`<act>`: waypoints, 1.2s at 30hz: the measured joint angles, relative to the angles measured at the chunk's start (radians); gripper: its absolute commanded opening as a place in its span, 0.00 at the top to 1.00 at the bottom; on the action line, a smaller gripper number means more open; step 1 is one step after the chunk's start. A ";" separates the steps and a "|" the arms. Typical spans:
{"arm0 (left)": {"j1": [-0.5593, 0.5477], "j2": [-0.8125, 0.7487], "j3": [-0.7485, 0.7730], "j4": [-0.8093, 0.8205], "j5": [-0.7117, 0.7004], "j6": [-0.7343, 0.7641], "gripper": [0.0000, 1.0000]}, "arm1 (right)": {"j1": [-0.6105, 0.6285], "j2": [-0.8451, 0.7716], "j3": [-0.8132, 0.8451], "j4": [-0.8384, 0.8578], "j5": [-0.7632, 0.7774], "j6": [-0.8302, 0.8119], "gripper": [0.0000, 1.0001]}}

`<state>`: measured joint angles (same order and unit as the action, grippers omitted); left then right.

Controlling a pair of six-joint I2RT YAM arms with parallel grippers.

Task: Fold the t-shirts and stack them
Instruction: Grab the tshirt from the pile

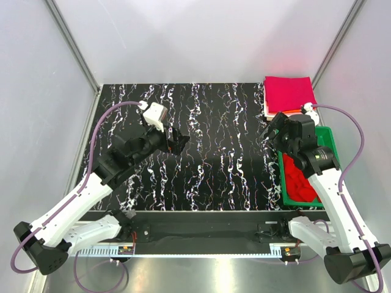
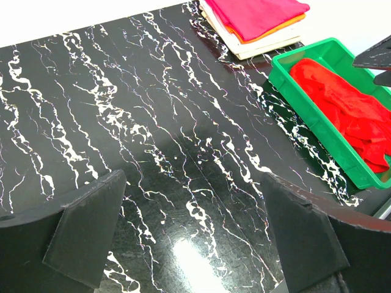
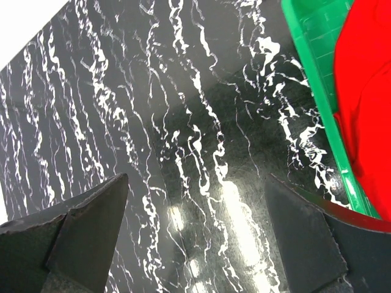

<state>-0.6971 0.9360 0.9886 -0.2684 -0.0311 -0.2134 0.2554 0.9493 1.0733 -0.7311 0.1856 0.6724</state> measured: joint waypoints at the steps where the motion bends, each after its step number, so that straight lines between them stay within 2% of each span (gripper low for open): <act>1: 0.000 0.000 0.000 0.000 0.000 0.000 0.01 | 0.000 0.000 0.000 0.000 0.007 0.003 0.00; 6: 0.000 0.000 0.000 0.000 0.000 0.000 0.01 | 0.000 0.000 0.003 -0.004 0.080 0.029 0.00; 11: 0.000 0.000 0.000 0.000 0.000 0.000 0.01 | -0.013 0.032 0.022 -0.018 0.261 0.093 0.00; 13: 0.000 0.000 0.000 0.000 0.000 0.000 0.01 | -0.072 0.080 0.036 -0.023 0.303 0.111 0.01; 16: 0.000 -0.001 0.000 0.000 0.000 0.000 0.01 | -0.249 0.180 0.051 -0.021 0.321 0.124 0.01; 20: 0.000 -0.012 0.000 -0.001 0.001 -0.001 0.01 | -0.417 0.293 0.048 -0.026 0.351 0.149 0.07; 27: 0.000 -0.015 0.000 0.000 0.005 -0.001 0.01 | -0.573 0.450 -0.012 -0.021 0.343 0.232 0.18; 34: 0.000 -0.013 0.000 0.000 0.005 -0.002 0.01 | -0.656 0.566 -0.132 0.047 0.284 0.272 0.20; 36: 0.000 -0.009 0.000 0.000 0.005 -0.002 0.01 | -0.669 0.572 -0.163 0.086 0.270 0.274 0.23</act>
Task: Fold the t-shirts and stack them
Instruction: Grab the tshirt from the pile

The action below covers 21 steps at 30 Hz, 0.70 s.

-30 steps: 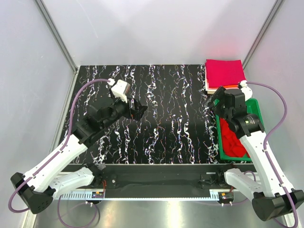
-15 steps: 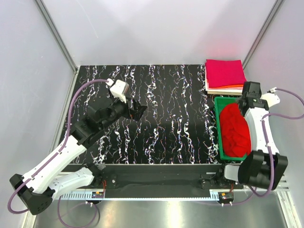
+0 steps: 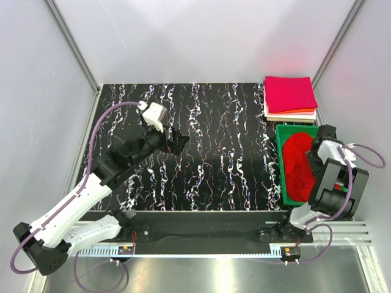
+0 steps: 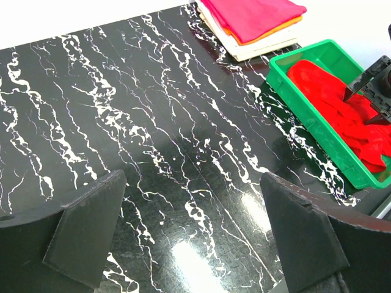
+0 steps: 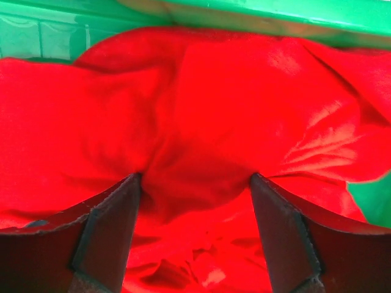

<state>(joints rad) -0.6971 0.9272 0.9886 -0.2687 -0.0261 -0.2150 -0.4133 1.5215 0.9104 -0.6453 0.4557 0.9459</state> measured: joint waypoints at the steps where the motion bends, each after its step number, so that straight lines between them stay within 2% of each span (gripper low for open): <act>1: 0.000 0.002 0.000 0.000 0.000 0.000 0.01 | -0.006 0.002 -0.012 0.020 -0.006 -0.002 0.31; 4: 0.000 0.006 0.000 0.000 0.000 0.000 0.01 | -0.016 0.003 -0.029 0.071 -0.026 -0.011 0.47; 5: 0.000 0.006 0.000 0.000 0.000 0.000 0.01 | -0.017 0.003 -0.029 0.085 -0.031 -0.016 0.64; 7: 0.000 0.006 0.000 0.000 -0.001 0.000 0.01 | -0.017 0.002 -0.029 0.099 -0.033 -0.027 0.77; 8: 0.000 0.006 0.000 0.000 -0.001 0.000 0.01 | -0.018 -0.002 -0.028 0.106 -0.034 -0.044 0.86; 10: 0.000 0.006 0.000 0.000 -0.001 0.000 0.01 | -0.019 -0.021 -0.028 0.107 -0.047 -0.069 0.97; 11: 0.000 0.006 0.000 0.000 -0.001 0.000 0.01 | -0.020 -0.042 -0.027 0.104 -0.058 -0.083 1.00; 16: 0.000 0.006 0.000 0.000 -0.001 0.000 0.01 | -0.021 -0.214 0.046 0.059 -0.151 -0.149 1.00; 21: 0.000 0.018 0.000 0.000 0.000 -0.003 0.01 | -0.022 -0.328 0.299 -0.002 -0.308 -0.229 1.00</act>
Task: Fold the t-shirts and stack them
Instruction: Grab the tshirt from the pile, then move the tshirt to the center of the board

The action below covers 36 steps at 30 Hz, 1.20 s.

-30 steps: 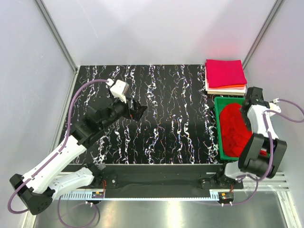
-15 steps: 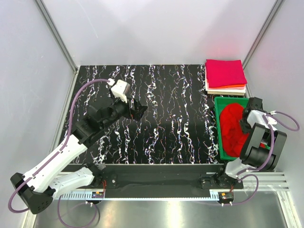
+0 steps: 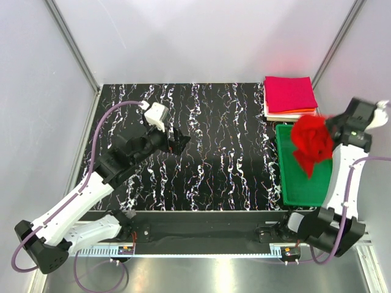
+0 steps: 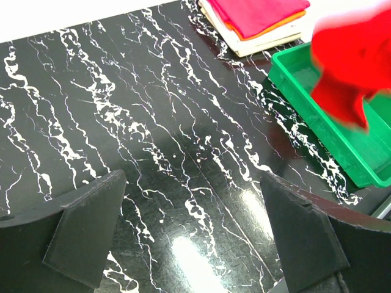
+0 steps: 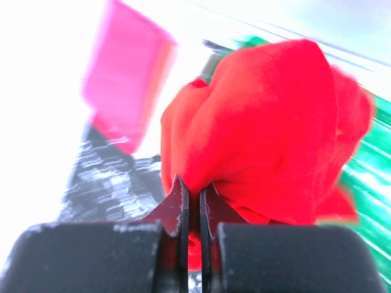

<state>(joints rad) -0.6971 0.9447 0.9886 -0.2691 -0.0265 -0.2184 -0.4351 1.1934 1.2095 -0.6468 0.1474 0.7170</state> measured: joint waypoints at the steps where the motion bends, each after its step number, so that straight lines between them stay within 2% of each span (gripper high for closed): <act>1: 0.000 0.003 0.000 0.000 0.000 -0.001 0.01 | 0.000 -0.012 0.055 -0.006 -0.046 -0.014 1.00; 8: 0.000 -0.007 0.000 -0.002 -0.020 -0.003 0.01 | 0.034 -0.003 0.391 -0.042 -0.397 -0.049 1.00; 13: 0.000 -0.021 0.004 -0.013 -0.043 -0.003 0.01 | 0.230 0.053 0.559 -0.053 -0.513 -0.054 1.00; 17: 0.000 -0.020 0.021 -0.039 -0.080 -0.008 0.01 | 0.401 0.105 0.576 -0.050 -0.551 -0.047 1.00; 21: 0.000 -0.016 0.058 -0.101 -0.127 -0.035 0.01 | 0.591 0.183 0.499 -0.032 -0.512 -0.041 0.98; 24: 0.000 -0.032 0.066 -0.147 -0.147 -0.070 0.01 | 0.734 0.264 0.411 -0.024 -0.463 -0.038 0.76; 25: 0.000 -0.044 0.064 -0.166 -0.151 -0.084 0.01 | 0.775 0.299 0.381 -0.023 -0.447 -0.037 0.63; 28: 0.002 -0.095 0.031 -0.190 -0.153 -0.134 0.01 | 0.848 0.400 0.303 -0.037 -0.435 -0.038 0.48; 32: 0.005 -0.114 -0.031 -0.204 -0.128 -0.207 0.01 | 0.847 0.455 0.274 -0.108 -0.326 -0.054 0.45; 36: 0.005 -0.037 -0.092 -0.201 -0.082 -0.277 0.05 | 0.830 0.380 0.198 -0.136 -0.161 -0.029 0.47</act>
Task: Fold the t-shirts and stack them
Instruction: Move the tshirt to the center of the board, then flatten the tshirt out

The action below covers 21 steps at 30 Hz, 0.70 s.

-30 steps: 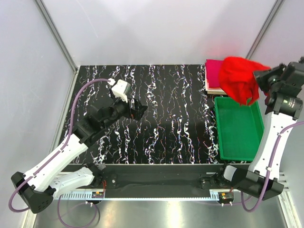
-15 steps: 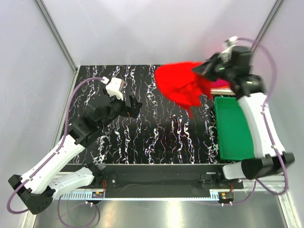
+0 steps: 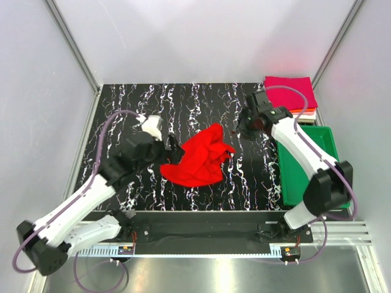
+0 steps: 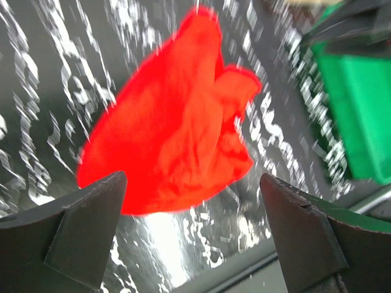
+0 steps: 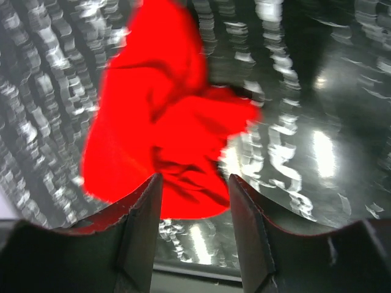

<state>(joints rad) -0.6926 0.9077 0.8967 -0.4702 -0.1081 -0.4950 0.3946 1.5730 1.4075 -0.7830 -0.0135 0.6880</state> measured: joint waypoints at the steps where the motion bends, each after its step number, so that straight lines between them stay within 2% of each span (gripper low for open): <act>1: 0.000 0.034 -0.017 0.006 0.013 -0.017 0.06 | -0.005 -0.039 -0.045 0.003 0.031 0.014 0.48; 6: 0.000 0.179 -0.103 0.071 0.073 -0.096 0.13 | -0.016 -0.166 -0.263 0.054 0.083 0.086 0.51; 21: -0.016 0.372 -0.287 0.246 0.046 -0.195 0.18 | -0.063 -0.013 -0.444 0.350 0.029 0.377 0.51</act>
<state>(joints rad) -0.7082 1.2797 0.6098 -0.2245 -0.0620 -0.6899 0.3317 1.5604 0.9638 -0.4332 0.0154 1.0645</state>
